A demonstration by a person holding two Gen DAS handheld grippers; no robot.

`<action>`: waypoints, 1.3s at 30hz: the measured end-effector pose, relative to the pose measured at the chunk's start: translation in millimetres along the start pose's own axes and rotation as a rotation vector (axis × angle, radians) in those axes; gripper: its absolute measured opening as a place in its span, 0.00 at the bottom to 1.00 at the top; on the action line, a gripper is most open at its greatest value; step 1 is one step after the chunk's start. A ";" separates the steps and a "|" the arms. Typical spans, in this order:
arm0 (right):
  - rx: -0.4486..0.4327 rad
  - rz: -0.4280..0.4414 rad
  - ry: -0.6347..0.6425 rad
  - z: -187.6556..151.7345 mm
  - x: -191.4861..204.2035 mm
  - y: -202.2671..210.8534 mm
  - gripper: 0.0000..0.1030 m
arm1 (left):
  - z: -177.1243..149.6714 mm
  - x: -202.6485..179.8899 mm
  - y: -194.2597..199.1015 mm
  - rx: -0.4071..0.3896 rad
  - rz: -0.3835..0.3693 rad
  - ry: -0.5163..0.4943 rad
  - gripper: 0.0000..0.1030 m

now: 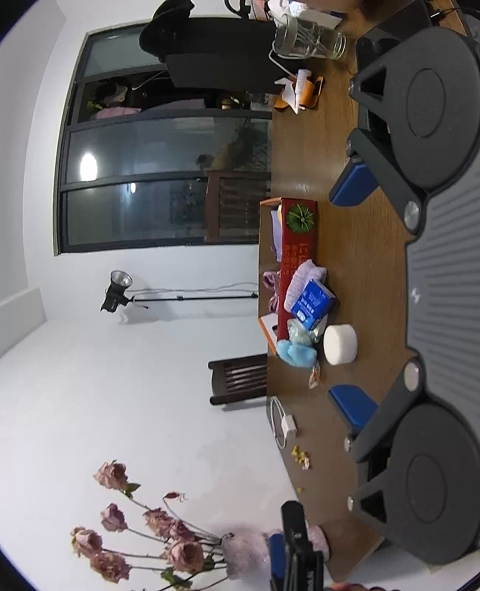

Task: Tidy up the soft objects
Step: 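Move both tools back over the soft-object pile, then grasp the blue tissue pack with the right gripper while the left gripper grips it too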

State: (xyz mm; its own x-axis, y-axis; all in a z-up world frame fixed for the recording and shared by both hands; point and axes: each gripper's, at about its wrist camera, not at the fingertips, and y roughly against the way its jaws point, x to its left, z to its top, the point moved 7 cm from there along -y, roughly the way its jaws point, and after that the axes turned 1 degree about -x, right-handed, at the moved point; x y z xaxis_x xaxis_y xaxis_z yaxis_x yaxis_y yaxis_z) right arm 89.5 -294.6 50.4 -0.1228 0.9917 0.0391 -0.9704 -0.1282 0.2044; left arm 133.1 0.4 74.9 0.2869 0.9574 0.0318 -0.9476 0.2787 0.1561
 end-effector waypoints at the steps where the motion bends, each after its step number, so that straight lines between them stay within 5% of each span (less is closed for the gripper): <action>1: 0.008 -0.001 -0.005 -2.3 -0.7 -1.9 1.00 | -2.4 -0.7 -0.9 0.006 -0.005 0.003 1.00; 10: 0.068 -0.026 -0.080 -23.6 -16.4 -29.3 1.00 | -19.8 -5.8 -33.2 0.089 -0.043 0.058 1.00; 18: 0.149 0.010 -0.174 -30.9 -30.0 -84.6 0.94 | -28.1 -11.5 -100.9 0.176 -0.084 0.098 1.00; 26: 0.203 0.122 -0.311 -18.6 -40.7 -187.1 0.64 | -11.7 -26.6 -219.5 0.250 -0.205 0.115 0.49; 29: 0.210 0.158 -0.384 -12.6 -42.2 -231.9 0.60 | -10.6 -29.5 -267.8 0.296 -0.234 0.128 0.48; 31: 0.217 0.158 -0.427 -12.6 -42.5 -262.1 0.59 | -14.6 -27.9 -295.9 0.340 -0.186 0.118 0.46; 33: 0.251 0.148 -0.472 -17.0 -42.1 -285.7 0.55 | -20.1 -28.0 -313.0 0.369 -0.194 0.132 0.38; 35: 0.275 0.152 -0.520 -22.6 -41.7 -302.2 0.44 | -27.4 -26.8 -324.0 0.417 -0.236 0.175 0.24; 39: 0.302 0.165 -0.563 -30.5 -42.4 -313.3 0.27 | -29.1 -25.5 -318.2 0.421 -0.245 0.218 0.20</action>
State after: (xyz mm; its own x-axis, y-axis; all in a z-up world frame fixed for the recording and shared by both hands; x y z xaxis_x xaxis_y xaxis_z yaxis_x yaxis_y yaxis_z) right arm 392.5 -296.1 -45.1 -0.0584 0.8110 0.5821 -0.8371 -0.3575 0.4140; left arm 423.2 -110.5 -4.3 0.4144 0.8738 -0.2544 -0.7053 0.4850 0.5171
